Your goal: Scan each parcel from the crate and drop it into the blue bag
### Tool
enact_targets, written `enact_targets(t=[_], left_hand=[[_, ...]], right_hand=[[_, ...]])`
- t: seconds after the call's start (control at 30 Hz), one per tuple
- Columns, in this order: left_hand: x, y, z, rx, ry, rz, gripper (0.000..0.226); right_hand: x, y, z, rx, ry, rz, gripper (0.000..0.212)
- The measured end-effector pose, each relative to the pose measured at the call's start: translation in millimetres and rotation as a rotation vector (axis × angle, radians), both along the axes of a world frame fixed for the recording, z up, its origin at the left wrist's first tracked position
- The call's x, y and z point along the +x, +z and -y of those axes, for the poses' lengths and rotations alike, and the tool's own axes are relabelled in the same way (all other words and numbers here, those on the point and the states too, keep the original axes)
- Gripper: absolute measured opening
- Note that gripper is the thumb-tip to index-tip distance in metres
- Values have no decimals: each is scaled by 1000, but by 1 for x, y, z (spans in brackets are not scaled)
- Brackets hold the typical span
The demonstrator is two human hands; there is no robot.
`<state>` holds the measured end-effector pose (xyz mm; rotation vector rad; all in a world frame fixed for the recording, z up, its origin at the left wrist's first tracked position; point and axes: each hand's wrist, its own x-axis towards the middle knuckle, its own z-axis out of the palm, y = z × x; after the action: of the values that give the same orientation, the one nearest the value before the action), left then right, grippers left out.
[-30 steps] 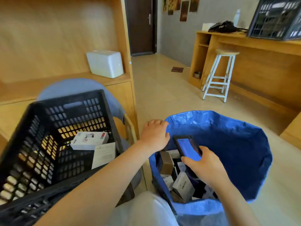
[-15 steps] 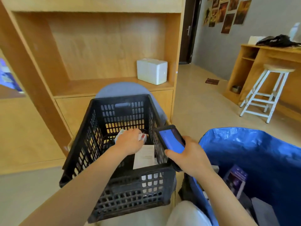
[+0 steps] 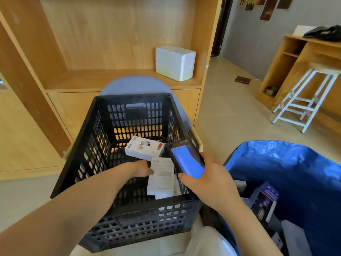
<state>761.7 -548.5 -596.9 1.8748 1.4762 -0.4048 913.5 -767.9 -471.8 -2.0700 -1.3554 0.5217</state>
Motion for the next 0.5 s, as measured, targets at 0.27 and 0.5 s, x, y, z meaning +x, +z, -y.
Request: enact_targets(t=[0.27, 0.5], left_hand=[[10, -31, 5, -338, 250, 139, 69], [5, -37, -2, -333, 288, 221, 44]], right_hand=[[3, -6, -2, -39, 12, 6, 47], [3, -9, -2, -46, 7, 23, 49]])
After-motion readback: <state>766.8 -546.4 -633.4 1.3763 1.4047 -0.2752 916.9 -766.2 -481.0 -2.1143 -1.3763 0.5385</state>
